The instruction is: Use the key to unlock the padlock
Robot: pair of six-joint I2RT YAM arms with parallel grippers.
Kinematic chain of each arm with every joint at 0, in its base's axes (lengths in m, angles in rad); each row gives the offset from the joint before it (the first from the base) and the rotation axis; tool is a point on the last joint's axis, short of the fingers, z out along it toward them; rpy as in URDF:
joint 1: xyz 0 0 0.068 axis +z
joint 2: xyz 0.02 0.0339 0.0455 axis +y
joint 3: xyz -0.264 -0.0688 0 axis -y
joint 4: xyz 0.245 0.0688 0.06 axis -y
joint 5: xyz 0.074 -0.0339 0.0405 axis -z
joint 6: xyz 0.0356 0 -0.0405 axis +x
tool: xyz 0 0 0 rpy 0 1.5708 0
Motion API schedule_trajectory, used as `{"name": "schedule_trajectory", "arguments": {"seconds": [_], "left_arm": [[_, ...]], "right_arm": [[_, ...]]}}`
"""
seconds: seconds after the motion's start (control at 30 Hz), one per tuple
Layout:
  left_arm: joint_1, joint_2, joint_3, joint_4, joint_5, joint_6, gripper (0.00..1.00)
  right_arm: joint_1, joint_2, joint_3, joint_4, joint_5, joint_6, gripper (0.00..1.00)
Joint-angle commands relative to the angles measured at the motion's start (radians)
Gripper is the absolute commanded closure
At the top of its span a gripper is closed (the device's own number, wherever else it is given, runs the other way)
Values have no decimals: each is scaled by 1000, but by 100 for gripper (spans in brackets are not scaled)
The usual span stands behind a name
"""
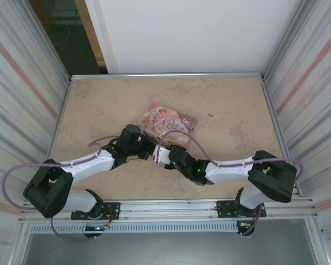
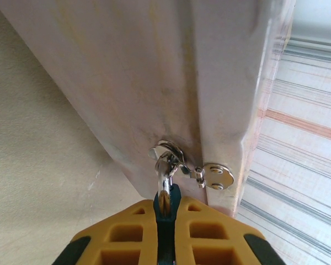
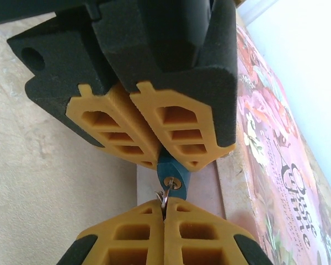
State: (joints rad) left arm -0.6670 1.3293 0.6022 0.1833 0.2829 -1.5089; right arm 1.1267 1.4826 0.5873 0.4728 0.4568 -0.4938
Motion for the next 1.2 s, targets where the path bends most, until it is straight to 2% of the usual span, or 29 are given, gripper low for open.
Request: {"name": "schedule_trajectory", "arguments": {"seconds": [0.0, 0.43, 0.87, 1.17], "left_arm": [[-9, -15, 11, 85, 51, -14, 100], [-48, -12, -25, 115, 12, -42, 100], [-198, 5, -77, 162, -126, -121, 100], [-276, 95, -66, 232, -158, -149, 100]], "right_arm": [[6, 12, 33, 73, 17, 67, 99], [5, -2, 19, 60, -6, 262, 100], [5, -26, -79, 84, -22, 356, 100], [6, -66, -147, 64, -38, 415, 100]]}}
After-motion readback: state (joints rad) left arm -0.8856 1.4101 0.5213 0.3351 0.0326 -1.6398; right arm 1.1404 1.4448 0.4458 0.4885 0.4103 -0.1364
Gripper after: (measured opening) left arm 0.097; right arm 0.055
